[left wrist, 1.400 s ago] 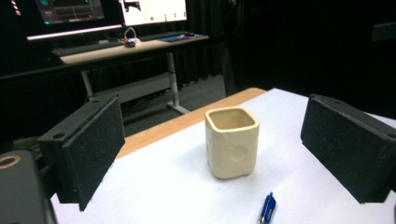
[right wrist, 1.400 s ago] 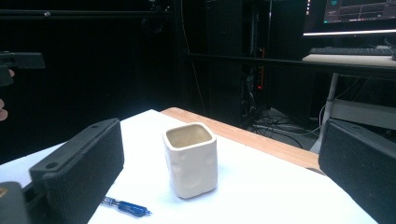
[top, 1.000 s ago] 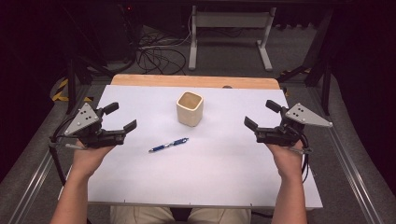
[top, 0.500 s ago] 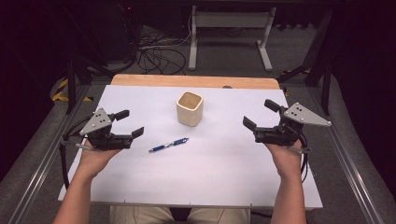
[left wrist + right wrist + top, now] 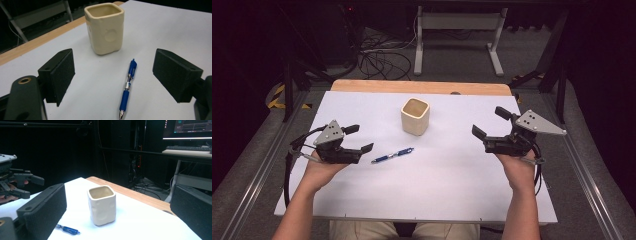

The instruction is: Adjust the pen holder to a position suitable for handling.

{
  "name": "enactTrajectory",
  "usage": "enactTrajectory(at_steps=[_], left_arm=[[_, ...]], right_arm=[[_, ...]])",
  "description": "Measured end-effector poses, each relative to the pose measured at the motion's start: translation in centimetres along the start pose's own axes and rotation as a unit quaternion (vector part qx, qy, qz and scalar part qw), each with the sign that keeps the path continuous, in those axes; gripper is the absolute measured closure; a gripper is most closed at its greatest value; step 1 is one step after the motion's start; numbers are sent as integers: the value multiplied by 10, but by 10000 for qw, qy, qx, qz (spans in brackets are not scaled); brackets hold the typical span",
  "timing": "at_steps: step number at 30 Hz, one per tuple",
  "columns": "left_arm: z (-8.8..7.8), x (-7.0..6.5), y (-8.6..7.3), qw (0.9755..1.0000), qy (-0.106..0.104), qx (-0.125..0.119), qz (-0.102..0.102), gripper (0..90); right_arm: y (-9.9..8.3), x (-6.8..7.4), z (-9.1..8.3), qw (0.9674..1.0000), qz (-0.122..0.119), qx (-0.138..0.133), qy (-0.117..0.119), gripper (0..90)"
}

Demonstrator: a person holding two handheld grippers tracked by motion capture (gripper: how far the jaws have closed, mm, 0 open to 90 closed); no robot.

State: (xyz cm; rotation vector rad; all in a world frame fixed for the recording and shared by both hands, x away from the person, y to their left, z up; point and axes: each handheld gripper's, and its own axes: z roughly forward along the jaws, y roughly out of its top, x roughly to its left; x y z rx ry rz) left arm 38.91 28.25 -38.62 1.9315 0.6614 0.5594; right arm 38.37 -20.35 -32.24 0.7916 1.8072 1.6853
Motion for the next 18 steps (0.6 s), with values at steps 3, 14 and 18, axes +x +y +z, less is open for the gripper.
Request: enactTrajectory(at_steps=[3,14,18], left_arm=[[4,-1,-2,9999,-29,139,51,199],[16,-1,-10,9985,-141,507,144,230],[20,-2,-12,9976,-179,645,198,245]], right_arm=[[0,0,0,10000,2,-1,3,12],[1,1,1,10000,-23,-6,13,13],[1,2,1,10000,-30,15,27,14]])
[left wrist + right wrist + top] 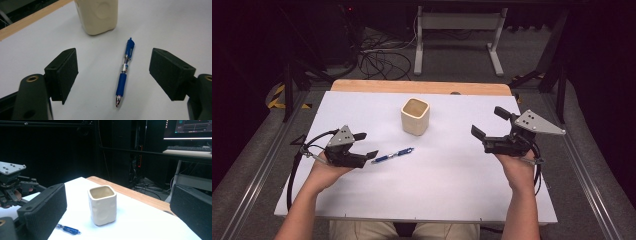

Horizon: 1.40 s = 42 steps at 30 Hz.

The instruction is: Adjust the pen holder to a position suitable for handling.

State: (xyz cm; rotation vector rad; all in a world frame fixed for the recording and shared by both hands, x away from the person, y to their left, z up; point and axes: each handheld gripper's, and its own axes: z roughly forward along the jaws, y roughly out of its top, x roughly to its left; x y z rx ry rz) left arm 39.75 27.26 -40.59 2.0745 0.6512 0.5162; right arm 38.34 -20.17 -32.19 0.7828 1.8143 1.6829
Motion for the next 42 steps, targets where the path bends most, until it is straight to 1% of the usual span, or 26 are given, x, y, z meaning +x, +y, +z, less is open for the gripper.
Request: enactTrajectory(at_steps=[2,4,11,13,17,18,19,20,23,25,26,29,30,32,36,39,40,42], left_arm=[[2,-1,-1,10000,-60,79,14,257],[4,-1,-2,9998,-82,150,69,262],[10,-1,-5,9991,-142,373,107,279],[12,-2,-6,9988,-190,441,75,279],[16,-3,-8,9978,-213,611,132,288],[17,-3,-9,9976,-203,638,180,312],[18,-3,-9,9973,-240,666,178,320],[19,-3,-10,9971,-220,699,203,320],[24,-3,-12,9966,-189,786,190,327],[27,-4,-14,9964,-196,804,186,340],[29,-4,-15,9962,-201,824,209,372],[33,-4,-17,9956,-167,900,209,382],[34,-4,-18,9953,-181,932,211,400],[37,-5,-20,9952,-198,948,170,405],[40,-5,-22,9940,-205,1049,248,441],[43,-5,-23,9933,-206,1108,260,459],[44,-6,-24,9930,-161,1137,259,459],[45,-5,-25,9923,-183,1194,256,467]], right_arm=[[0,0,0,10000,-10,12,-1,14],[0,0,0,10000,-21,12,-3,14],[0,0,1,10000,-30,32,8,14],[-1,1,2,10000,-29,39,15,14],[-1,2,3,10000,-33,59,30,14],[-1,1,4,10000,-43,63,34,14],[-1,1,4,10000,-43,68,34,14],[-1,1,4,10000,-43,68,34,14],[-1,1,4,10000,-32,75,40,14],[-1,1,4,10000,-21,80,42,14],[-1,1,4,10000,-23,82,50,14],[-1,1,4,9999,-29,79,59,15],[-2,1,5,9999,-41,85,67,15],[-2,1,5,9999,-24,104,69,15],[-2,2,6,9999,-37,109,84,15],[-2,2,7,9999,-36,134,91,16],[-3,2,8,9998,-57,135,93,16],[-3,3,8,9998,-49,147,98,16]])
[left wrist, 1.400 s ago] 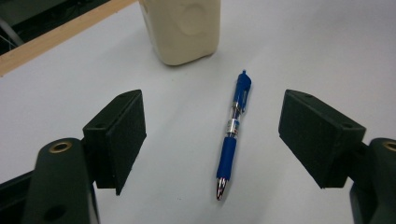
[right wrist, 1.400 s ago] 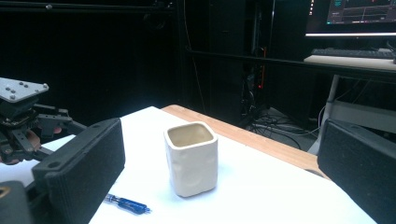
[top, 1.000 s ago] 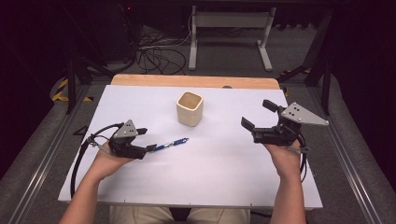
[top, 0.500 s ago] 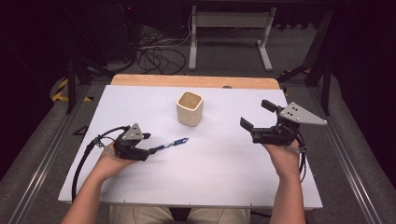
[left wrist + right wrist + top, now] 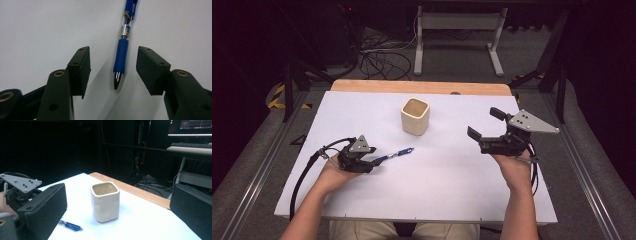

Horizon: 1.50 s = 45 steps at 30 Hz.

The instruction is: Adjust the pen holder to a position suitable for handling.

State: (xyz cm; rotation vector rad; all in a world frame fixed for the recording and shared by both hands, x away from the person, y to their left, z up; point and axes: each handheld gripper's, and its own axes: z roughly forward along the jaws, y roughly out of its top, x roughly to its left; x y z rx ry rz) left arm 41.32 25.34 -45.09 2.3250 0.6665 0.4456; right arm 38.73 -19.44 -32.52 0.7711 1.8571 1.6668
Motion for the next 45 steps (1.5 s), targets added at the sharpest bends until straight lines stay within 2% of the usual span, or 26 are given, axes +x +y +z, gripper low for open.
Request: enactTrajectory(at_steps=[5,9,11,15,16,20,23,26,35,39,45], left_arm=[[4,0,-2,9999,8,141,49,496],[5,1,-3,9999,-62,114,20,521],[5,2,-4,9998,-159,92,-8,577],[5,2,-5,9996,-284,62,-31,631],[5,2,-5,9994,-328,61,-34,677],[5,2,-5,9991,-408,49,-60,708],[5,1,-4,9992,-393,27,-77,779],[4,2,-4,9993,-358,18,-94,783],[-9,4,1,9984,-355,-388,-208,788],[-15,4,3,9972,-353,-603,-272,791],[-22,1,8,9955,-333,-848,-266,794]], right_arm=[[0,0,1,10000,-10,30,12,17],[-1,1,2,10000,-14,26,35,17],[-1,1,3,10000,-8,30,39,17],[-1,2,3,10000,-19,39,55,18],[-1,2,4,10000,-12,44,66,19],[-1,3,5,9999,-18,57,80,19],[-1,3,7,9999,-37,92,90,21],[-2,4,8,9998,-69,127,98,23],[-2,5,9,9998,-101,148,133,28],[-2,6,10,9997,-123,163,147,29],[-3,7,12,9995,-178,192,178,32]])
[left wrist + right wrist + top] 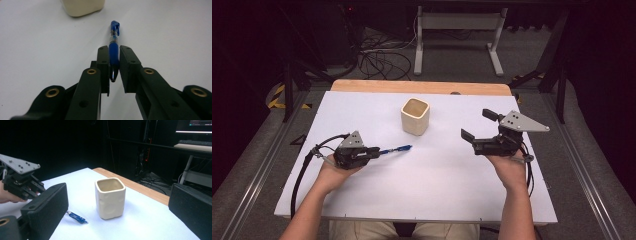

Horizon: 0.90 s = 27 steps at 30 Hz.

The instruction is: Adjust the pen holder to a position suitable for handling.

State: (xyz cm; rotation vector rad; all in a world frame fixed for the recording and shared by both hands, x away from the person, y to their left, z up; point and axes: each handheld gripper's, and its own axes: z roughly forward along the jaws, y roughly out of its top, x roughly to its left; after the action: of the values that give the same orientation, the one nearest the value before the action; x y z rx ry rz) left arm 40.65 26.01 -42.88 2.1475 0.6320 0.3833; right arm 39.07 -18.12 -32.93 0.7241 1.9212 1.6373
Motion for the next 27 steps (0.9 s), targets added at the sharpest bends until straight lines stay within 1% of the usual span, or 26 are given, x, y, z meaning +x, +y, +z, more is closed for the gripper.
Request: enactTrajectory(at_steps=[8,13,20,22,23,27], left_arm=[[-7,-7,9,9995,-11,-303,37,796],[-11,-11,14,9986,-72,-514,30,797],[-17,-19,22,9962,-179,-850,14,798],[-18,-21,24,9953,-179,-947,-4,798],[-19,-22,25,9949,-157,-995,20,798],[-22,-24,28,9932,-136,-1153,-26,798]], right_arm=[[-1,3,4,9999,-148,73,-2,47],[-1,4,5,9997,-225,83,-4,67],[-4,7,11,9989,-413,197,52,127],[-6,10,15,9985,-478,238,101,160],[-6,10,15,9985,-478,238,101,160],[-8,14,21,9978,-545,312,189,197]])
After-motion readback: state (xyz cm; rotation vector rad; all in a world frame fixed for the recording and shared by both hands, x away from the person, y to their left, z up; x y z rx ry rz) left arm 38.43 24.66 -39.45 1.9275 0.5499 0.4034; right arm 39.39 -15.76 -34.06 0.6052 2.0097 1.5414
